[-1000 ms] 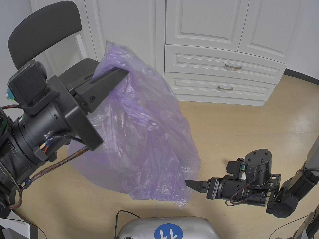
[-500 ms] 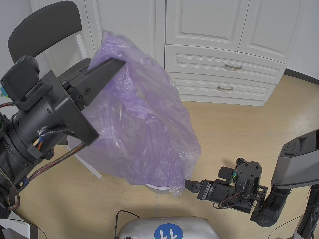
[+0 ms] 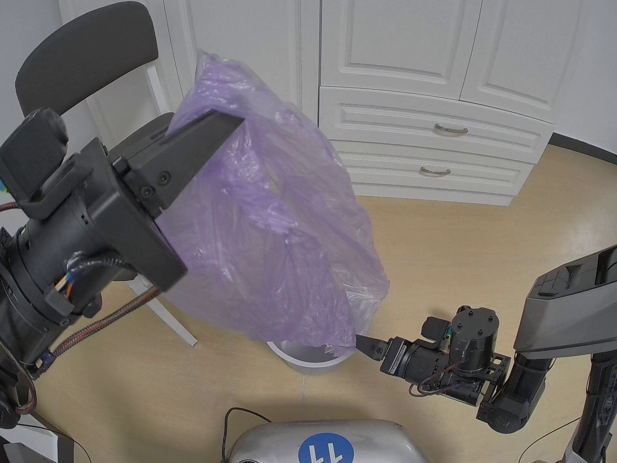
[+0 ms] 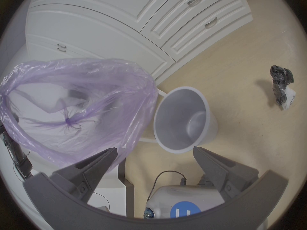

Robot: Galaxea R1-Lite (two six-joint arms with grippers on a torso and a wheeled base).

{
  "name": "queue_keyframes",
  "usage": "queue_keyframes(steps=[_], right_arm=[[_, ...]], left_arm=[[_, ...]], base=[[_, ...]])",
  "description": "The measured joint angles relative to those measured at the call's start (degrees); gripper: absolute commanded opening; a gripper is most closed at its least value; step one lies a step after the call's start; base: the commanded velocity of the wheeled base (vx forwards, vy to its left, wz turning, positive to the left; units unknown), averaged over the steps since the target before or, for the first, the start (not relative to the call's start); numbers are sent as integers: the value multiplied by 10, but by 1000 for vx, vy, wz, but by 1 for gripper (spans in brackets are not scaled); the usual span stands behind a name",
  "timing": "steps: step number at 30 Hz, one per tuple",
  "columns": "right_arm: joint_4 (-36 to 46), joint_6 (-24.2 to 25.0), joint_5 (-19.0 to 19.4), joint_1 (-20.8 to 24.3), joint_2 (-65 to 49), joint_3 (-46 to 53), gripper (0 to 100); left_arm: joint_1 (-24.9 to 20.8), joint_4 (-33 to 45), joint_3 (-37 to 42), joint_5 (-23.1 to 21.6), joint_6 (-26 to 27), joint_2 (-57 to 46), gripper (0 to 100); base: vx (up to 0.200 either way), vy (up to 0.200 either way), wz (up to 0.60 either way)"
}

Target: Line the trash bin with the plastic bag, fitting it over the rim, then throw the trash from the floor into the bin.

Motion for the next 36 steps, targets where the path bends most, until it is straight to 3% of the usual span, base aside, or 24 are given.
queue_keyframes(steps=[20,36], right_arm=[[0,-1,8,-25,-26,-21,100],[0,-1,18,-17,-24,-26,100]], left_arm=[[-15,0,14,-1,-10,-14,0],[-28,0,15,-2,-16,-14,0]], base=[[0,0,0],[0,0,0]])
